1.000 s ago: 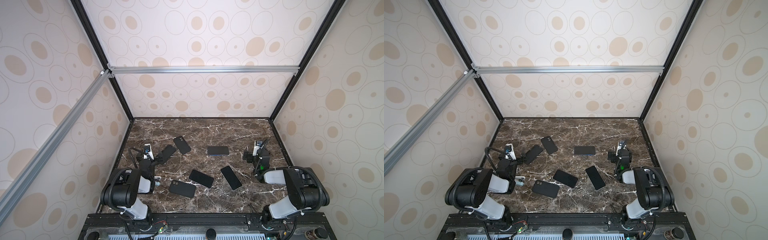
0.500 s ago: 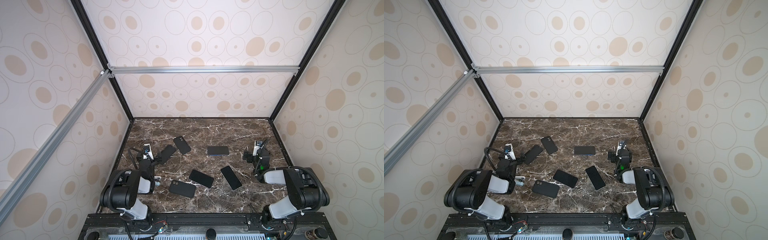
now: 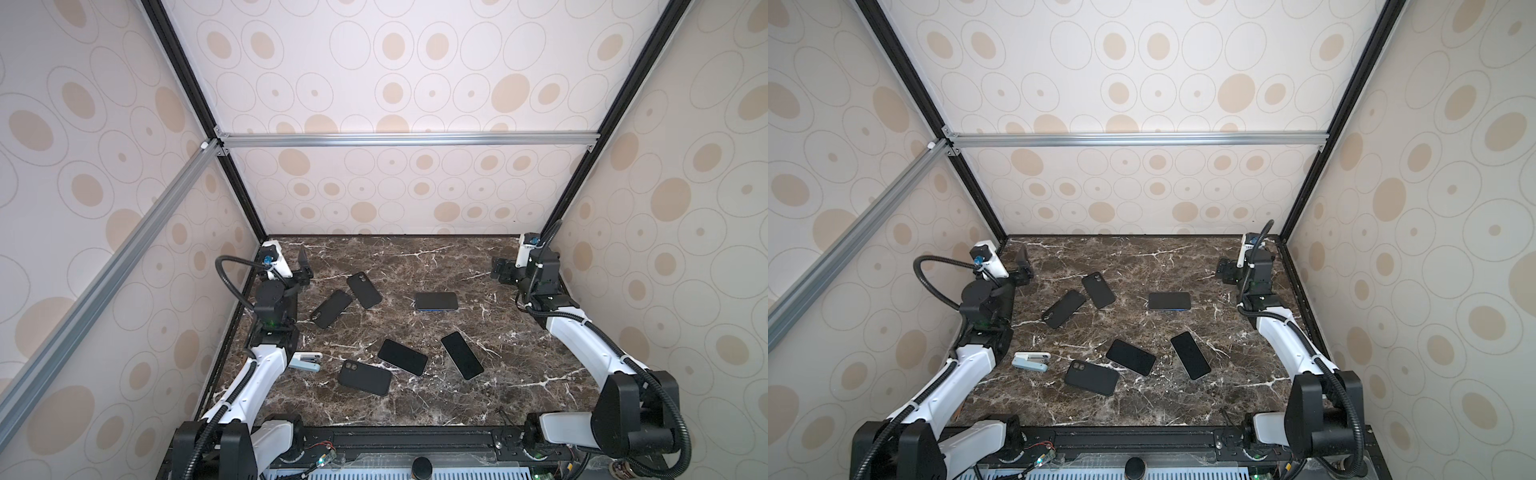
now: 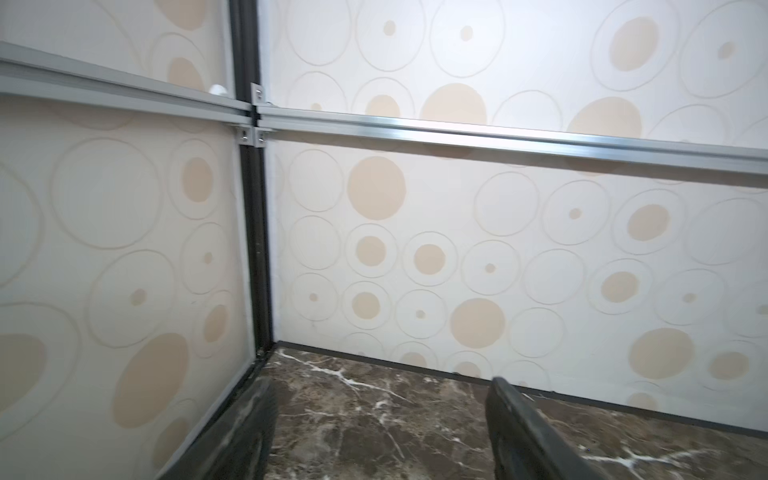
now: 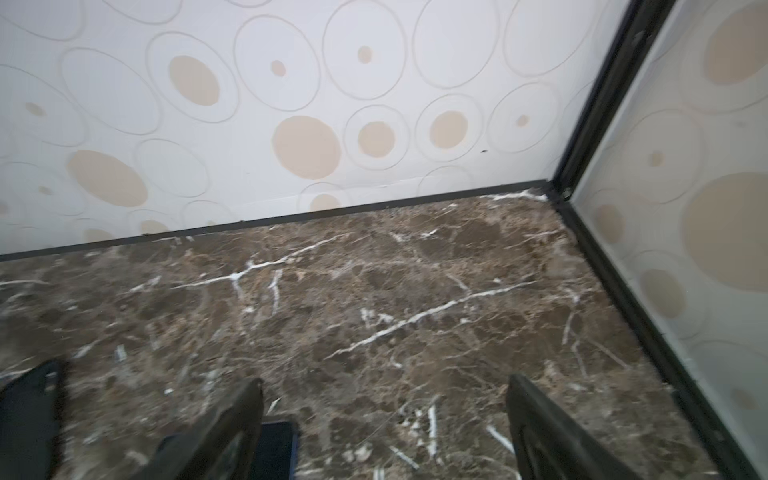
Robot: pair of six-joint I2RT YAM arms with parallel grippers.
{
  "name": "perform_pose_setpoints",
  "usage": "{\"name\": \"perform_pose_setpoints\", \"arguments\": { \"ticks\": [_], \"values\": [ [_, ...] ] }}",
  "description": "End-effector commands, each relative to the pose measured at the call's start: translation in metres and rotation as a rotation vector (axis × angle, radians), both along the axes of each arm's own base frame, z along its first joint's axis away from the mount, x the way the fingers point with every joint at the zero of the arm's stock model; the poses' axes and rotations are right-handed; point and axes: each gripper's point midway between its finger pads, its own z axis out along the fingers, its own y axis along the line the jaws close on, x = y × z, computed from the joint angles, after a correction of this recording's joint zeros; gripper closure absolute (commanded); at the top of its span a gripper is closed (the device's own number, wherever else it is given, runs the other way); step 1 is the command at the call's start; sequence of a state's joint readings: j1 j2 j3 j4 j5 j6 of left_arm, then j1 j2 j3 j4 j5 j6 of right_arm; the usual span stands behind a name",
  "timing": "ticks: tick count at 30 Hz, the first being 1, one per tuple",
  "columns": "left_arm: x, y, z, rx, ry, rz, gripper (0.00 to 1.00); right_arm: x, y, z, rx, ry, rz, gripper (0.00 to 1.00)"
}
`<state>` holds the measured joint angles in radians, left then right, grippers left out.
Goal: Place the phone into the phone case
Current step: 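Reach the right gripper down over the silver-framed black phone while the left arm moves forward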
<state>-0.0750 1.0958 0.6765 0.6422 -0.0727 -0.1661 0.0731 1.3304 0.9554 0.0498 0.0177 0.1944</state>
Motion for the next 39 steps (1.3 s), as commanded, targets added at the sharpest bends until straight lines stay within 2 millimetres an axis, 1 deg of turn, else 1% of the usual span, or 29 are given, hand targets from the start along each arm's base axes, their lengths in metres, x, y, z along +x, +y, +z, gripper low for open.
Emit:
{"name": "perform_pose_setpoints", "arguments": {
  "ticks": [1,3,6,7,8,10,13,15,18,22,26,29,33,36,39],
  "values": [
    [0.004,-0.052,-0.014,-0.004,0.155,-0.181,0.23,-0.028,0.046,-0.014,0.127,0.184,0.139,0.07],
    [-0.002,-0.078,-0.009,0.024,0.172,-0.247,0.23,-0.037,0.067,-0.006,0.094,0.199,0.201,0.08],
    [-0.016,-0.117,-0.013,0.048,0.197,-0.371,0.23,-0.056,0.092,0.001,0.052,0.231,0.286,0.08],
    [-0.022,-0.129,-0.019,0.058,0.217,-0.41,0.23,-0.061,0.094,0.002,0.04,0.237,0.297,0.08],
    [-0.027,-0.141,-0.024,0.069,0.235,-0.447,0.23,-0.07,0.107,0.003,0.029,0.242,0.334,0.08],
    [-0.04,-0.164,-0.037,0.103,0.267,-0.527,0.23,-0.085,0.117,0.002,0.005,0.258,0.373,0.08],
    [-0.057,-0.187,-0.057,0.142,0.302,-0.613,0.23,-0.105,0.126,0.002,-0.031,0.283,0.424,0.08],
    [-0.066,-0.197,-0.071,0.17,0.328,-0.657,0.23,-0.118,0.13,0.0,-0.05,0.316,0.443,0.08],
    [-0.076,-0.208,-0.09,0.218,0.366,-0.705,0.22,-0.136,0.133,-0.002,-0.073,0.372,0.472,0.08],
    [-0.084,-0.218,-0.102,0.261,0.395,-0.744,0.22,-0.155,0.133,-0.007,-0.118,0.43,0.486,0.08],
    [-0.094,-0.229,-0.1,0.273,0.392,-0.801,0.22,-0.173,0.128,-0.008,-0.145,0.495,0.478,0.1],
    [-0.102,-0.236,-0.098,0.271,0.38,-0.852,0.22,-0.189,0.128,-0.014,-0.146,0.538,0.478,0.11],
    [-0.109,-0.245,-0.098,0.279,0.381,-0.915,0.22,-0.214,0.134,-0.032,-0.145,0.611,0.491,0.12],
    [-0.114,-0.252,-0.097,0.295,0.382,-0.96,0.22,-0.227,0.137,-0.046,-0.145,0.651,0.47,0.12],
    [-0.121,-0.257,-0.099,0.314,0.382,-1.003,0.22,-0.234,0.143,-0.061,-0.134,0.691,0.461,0.12]
  ]
}}
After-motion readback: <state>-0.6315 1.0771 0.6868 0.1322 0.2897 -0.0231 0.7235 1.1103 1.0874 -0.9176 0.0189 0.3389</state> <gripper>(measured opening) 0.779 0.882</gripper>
